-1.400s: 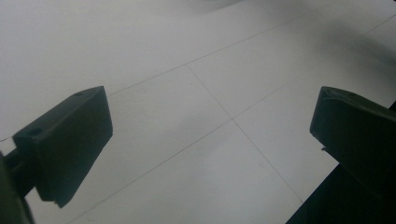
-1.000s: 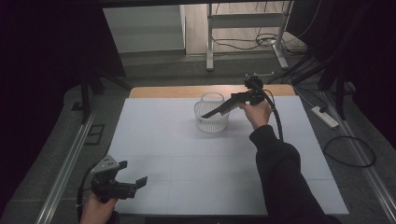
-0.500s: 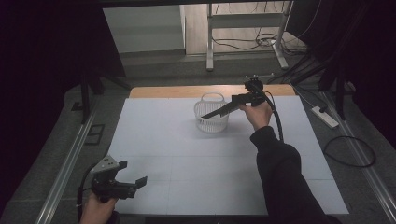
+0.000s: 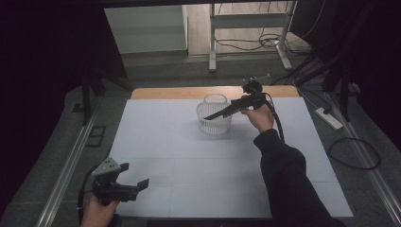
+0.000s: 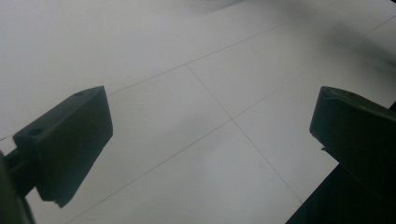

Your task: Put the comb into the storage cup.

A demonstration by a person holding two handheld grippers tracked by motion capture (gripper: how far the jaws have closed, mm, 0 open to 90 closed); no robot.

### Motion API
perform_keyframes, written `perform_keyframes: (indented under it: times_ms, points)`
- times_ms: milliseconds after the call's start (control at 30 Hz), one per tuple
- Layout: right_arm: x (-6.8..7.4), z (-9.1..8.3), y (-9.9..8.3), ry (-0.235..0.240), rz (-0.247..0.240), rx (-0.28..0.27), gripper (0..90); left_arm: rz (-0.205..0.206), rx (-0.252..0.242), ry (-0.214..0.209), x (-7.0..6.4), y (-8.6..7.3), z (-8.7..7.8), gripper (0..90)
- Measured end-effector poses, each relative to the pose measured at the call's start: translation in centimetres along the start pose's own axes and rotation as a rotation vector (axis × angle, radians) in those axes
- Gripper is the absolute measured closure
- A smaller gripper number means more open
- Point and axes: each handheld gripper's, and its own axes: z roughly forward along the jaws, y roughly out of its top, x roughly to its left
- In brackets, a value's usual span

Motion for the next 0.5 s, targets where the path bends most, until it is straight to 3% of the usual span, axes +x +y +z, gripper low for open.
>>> perform_keyframes:
  times_ms: [200, 500]
  points:
    - [-0.07, -0.23, -0.03, 0.030, 0.018, 0.009, 19.9, 0.001, 0.001, 0.000, 0.00, 0.00, 0.01, 0.0]
    - [0.59, -0.74, -0.23, 0.053, -0.049, 0.043, 8.0, 0.000, 0.001, 0.000, -0.03, 0.01, 0.02, 0.0]
